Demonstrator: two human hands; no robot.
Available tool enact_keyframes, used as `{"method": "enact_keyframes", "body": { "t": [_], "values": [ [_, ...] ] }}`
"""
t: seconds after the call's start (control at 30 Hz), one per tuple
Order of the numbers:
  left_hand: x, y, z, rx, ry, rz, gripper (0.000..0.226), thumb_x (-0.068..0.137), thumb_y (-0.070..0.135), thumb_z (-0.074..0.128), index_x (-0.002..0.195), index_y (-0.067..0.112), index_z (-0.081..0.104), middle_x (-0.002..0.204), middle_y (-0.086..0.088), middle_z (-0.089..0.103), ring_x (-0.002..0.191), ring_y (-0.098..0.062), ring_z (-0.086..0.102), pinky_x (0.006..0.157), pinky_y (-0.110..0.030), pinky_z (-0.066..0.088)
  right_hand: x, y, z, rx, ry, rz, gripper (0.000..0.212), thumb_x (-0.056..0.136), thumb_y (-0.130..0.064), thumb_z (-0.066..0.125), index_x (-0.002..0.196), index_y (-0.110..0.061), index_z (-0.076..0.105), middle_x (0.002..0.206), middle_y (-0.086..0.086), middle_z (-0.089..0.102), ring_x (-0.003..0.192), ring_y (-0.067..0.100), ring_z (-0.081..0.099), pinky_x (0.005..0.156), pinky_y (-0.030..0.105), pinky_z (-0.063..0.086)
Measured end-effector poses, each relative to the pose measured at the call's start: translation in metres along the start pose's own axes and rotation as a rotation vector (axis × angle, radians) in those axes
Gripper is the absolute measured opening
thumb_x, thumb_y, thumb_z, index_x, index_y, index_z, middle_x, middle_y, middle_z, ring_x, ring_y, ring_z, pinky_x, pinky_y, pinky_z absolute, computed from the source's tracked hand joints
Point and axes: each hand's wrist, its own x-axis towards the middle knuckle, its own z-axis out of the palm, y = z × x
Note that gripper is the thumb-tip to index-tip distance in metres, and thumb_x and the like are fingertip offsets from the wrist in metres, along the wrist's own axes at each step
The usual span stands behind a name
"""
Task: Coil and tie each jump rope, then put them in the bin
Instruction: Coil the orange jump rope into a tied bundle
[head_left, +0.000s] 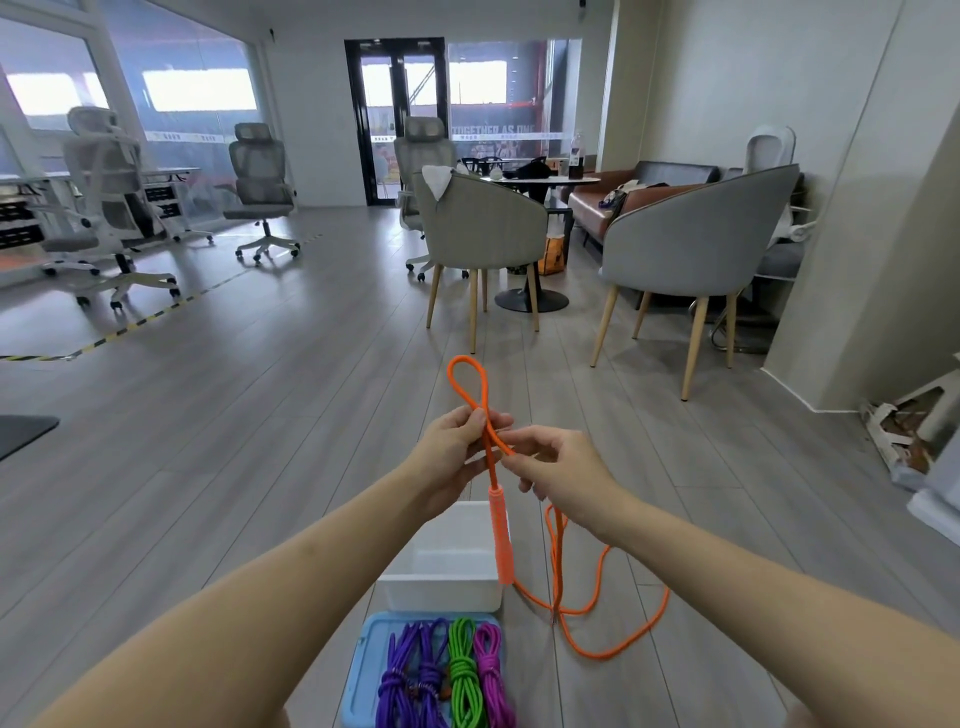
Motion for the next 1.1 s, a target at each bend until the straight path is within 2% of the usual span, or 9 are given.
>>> {"method": "enact_keyframes", "body": {
  "t": [0.07,0.17,0.3,0.5,0.6,0.7,0.8,0.9,1.1],
  "values": [
    [0.006,0.004,-0.004,-0.082,0.061,0.023,0.027,0.112,0.019,0.038,0.103,0.007,0.061,0.106,-0.009,0.075,0.103,-0.023,0.073,0.094,-0.042,0.055,0.003,0.001,-0.006,-0.055,-0.068,-0.004,0.019,0.093,-0.009,0.071,0.110,-0.017,0.076,0.077,0.001,0.071,0.060,0.009,0.060,0.057,0.020,0.048],
    [0.014,0.008,-0.011,-0.191,0.130,0.011,0.028,0.113,0.018,0.031,0.099,0.008,0.053,0.081,-0.007,0.065,0.080,-0.023,0.072,0.087,-0.041,0.055,0.006,0.002,-0.019,-0.149,-0.149,-0.014,0.017,0.096,-0.014,0.068,0.107,-0.022,0.077,0.079,0.001,0.072,0.063,0.007,0.058,0.059,0.019,0.047],
    [0.014,0.015,-0.008,-0.232,0.134,-0.031,0.029,0.113,0.018,0.026,0.094,0.012,0.046,0.064,0.001,0.043,0.055,-0.015,0.042,0.067,-0.032,0.045,0.011,0.008,-0.040,-0.324,-0.197,-0.029,0.010,0.095,-0.023,0.069,0.100,-0.029,0.075,0.085,-0.002,0.073,0.076,0.009,0.066,0.074,0.025,0.056],
    [0.013,0.021,-0.003,-0.152,0.060,-0.070,0.029,0.113,0.019,0.027,0.091,0.014,0.046,0.063,0.004,0.040,0.045,-0.007,0.028,0.041,-0.019,0.027,0.013,0.006,-0.070,-0.413,-0.173,-0.049,0.008,0.097,-0.025,0.067,0.092,-0.023,0.073,0.071,-0.002,0.062,0.064,0.006,0.052,0.062,0.024,0.044],
    [0.011,0.013,-0.005,0.019,0.017,-0.043,0.026,0.113,0.018,0.028,0.099,0.010,0.048,0.069,-0.003,0.055,0.053,-0.012,0.045,0.049,-0.022,0.040,0.014,0.004,-0.071,-0.434,-0.110,-0.099,0.009,0.099,-0.027,0.066,0.092,-0.028,0.072,0.074,0.003,0.062,0.064,0.005,0.051,0.062,0.024,0.045],
    [0.004,0.005,-0.004,0.152,-0.045,-0.042,0.026,0.114,0.018,0.028,0.109,0.004,0.050,0.093,-0.019,0.072,0.079,-0.025,0.073,0.068,-0.029,0.059,0.013,0.000,-0.063,-0.477,-0.095,-0.167,0.007,0.100,-0.029,0.065,0.095,-0.029,0.071,0.079,0.000,0.064,0.068,0.008,0.054,0.065,0.025,0.046],
    [-0.004,0.001,0.001,0.231,-0.150,-0.108,0.031,0.114,0.019,0.027,0.117,-0.001,0.051,0.114,-0.032,0.069,0.093,-0.030,0.075,0.075,-0.033,0.061,0.012,-0.005,-0.054,-0.536,-0.069,-0.233,0.007,0.098,-0.028,0.067,0.100,-0.024,0.073,0.090,-0.010,0.063,0.080,0.006,0.059,0.073,0.019,0.046],
    [-0.007,-0.002,0.006,0.296,-0.230,-0.107,0.040,0.113,0.020,0.027,0.127,-0.009,0.052,0.113,-0.028,0.071,0.104,-0.035,0.073,0.086,-0.036,0.059,0.014,-0.005,-0.047,-0.602,-0.091,-0.279,0.010,0.097,-0.031,0.069,0.101,-0.025,0.075,0.097,-0.014,0.058,0.088,0.005,0.059,0.080,0.022,0.050],
    [-0.014,-0.002,0.013,0.335,-0.305,-0.078,0.039,0.113,0.022,0.031,0.126,-0.003,0.059,0.109,-0.024,0.072,0.104,-0.036,0.072,0.094,-0.041,0.059,0.015,-0.004,-0.037,-0.674,-0.076,-0.370,0.007,0.093,-0.027,0.074,0.100,-0.027,0.074,0.092,-0.016,0.060,0.084,0.003,0.060,0.075,0.019,0.050]
  ]
}}
